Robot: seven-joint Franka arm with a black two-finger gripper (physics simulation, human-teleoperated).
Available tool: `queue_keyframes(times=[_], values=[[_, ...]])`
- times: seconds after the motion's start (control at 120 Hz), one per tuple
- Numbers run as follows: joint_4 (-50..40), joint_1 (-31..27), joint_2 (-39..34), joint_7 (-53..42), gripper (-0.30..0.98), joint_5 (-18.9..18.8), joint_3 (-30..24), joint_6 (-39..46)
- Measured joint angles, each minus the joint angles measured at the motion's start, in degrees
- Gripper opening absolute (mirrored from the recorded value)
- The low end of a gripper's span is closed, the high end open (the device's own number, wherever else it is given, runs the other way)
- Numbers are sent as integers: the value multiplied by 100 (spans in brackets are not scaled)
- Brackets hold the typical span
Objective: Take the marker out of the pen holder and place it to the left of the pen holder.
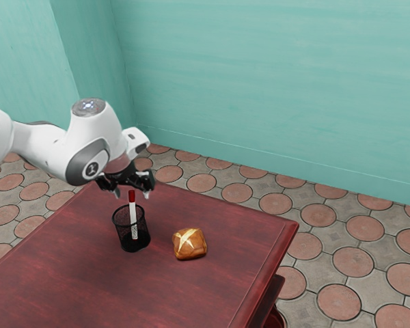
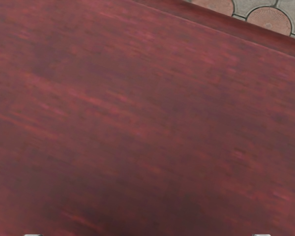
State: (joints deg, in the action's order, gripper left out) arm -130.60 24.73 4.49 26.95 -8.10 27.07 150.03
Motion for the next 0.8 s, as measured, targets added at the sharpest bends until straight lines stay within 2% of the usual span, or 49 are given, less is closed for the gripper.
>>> queue_keyframes(times=[0.425, 0.642, 0.8], values=[[-81, -14, 3, 227, 12, -206, 0, 162], [-117, -22, 19, 306, -1, -228, 6, 182], [-122, -19, 14, 395, -6, -373, 15, 183]])
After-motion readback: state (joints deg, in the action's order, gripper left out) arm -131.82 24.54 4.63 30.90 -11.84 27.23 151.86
